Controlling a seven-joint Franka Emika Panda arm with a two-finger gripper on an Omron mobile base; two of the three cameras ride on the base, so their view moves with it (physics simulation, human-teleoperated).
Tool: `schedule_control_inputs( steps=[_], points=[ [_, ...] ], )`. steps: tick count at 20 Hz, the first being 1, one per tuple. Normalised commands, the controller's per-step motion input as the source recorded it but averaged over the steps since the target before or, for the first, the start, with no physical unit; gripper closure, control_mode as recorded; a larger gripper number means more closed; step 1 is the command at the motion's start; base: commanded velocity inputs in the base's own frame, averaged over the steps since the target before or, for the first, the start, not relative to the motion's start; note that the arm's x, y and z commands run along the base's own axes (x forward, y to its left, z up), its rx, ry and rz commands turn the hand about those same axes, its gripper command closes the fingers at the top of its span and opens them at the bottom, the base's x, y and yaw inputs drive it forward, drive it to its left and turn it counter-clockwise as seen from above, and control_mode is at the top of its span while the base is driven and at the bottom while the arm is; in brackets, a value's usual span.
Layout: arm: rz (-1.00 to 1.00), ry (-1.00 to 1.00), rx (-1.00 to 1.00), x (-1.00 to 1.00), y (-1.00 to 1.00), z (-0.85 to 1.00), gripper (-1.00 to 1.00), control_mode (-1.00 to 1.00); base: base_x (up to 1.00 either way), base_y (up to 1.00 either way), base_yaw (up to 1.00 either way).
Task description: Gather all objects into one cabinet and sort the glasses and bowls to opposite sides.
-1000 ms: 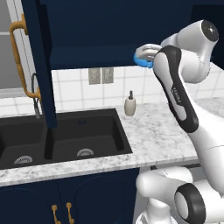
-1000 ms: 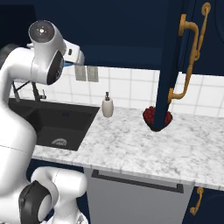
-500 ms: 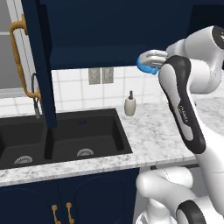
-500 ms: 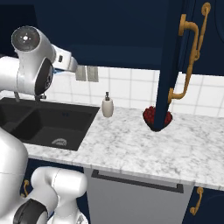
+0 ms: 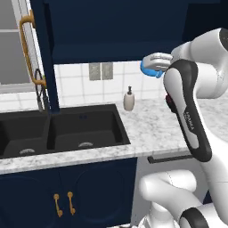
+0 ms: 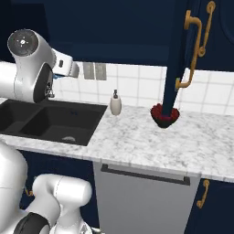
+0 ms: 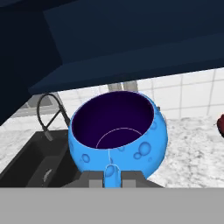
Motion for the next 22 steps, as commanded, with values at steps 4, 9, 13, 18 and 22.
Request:
schedule_control_inputs(
  steps=[4, 9, 13, 18, 22],
  points=[
    [0.00, 0.00, 0.00, 0.00, 0.00, 0.00, 1.00, 1.00, -0.91, 0.05, 0.00],
    [0.00, 0.00, 0.00, 0.00, 0.00, 0.00, 1.00, 1.00, -0.88, 0.14, 0.00],
    [0.00, 0.00, 0.00, 0.00, 0.00, 0.00, 1.00, 1.00, -0.92, 0.23, 0.00],
    [0.00, 0.00, 0.00, 0.00, 0.00, 0.00, 1.00, 1.00, -0.99, 0.37, 0.01],
    [0.00, 0.00, 0.00, 0.00, 0.00, 0.00, 1.00, 1.00, -0.81, 0.55, 0.28]
  ],
)
